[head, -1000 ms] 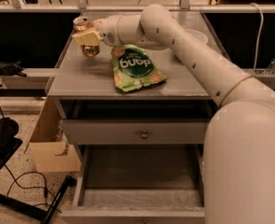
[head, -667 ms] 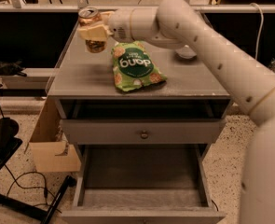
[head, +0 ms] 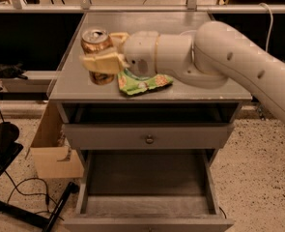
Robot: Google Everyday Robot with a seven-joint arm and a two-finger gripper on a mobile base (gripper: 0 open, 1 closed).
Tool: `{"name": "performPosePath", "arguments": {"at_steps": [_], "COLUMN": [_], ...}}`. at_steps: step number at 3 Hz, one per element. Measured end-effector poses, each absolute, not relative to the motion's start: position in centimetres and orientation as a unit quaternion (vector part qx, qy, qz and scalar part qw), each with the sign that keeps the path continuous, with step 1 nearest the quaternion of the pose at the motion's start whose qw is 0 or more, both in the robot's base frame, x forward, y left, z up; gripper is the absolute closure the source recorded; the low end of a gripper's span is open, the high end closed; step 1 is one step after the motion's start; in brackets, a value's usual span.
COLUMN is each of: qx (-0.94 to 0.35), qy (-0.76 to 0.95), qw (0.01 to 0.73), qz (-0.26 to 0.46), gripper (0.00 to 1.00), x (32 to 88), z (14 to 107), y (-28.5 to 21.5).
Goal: Place orange can into middle drawer
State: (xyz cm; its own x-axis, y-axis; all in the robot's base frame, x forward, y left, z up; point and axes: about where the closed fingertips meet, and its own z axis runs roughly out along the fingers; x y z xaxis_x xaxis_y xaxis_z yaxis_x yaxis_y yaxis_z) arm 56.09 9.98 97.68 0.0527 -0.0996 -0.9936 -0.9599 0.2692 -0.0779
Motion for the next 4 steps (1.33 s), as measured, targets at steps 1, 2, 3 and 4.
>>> {"name": "performPosePath", "arguments": {"at_steps": [1,2,3,4], "qx": [-0.433,-0.406,-0.407,-0.406], "qy": [0.575,0.578,0.592,0.593], "qw": [0.567,0.575,0.567,0.567], "qz": [0.4,0.412,0.403,0.403], "gripper": [1.0,1.0,1.0,1.0], "x": [49.8,45.5,43.2,43.3], "z": [93.6,88.6,85.6,85.6], "y": [9.8,9.1,7.8,7.8]}}
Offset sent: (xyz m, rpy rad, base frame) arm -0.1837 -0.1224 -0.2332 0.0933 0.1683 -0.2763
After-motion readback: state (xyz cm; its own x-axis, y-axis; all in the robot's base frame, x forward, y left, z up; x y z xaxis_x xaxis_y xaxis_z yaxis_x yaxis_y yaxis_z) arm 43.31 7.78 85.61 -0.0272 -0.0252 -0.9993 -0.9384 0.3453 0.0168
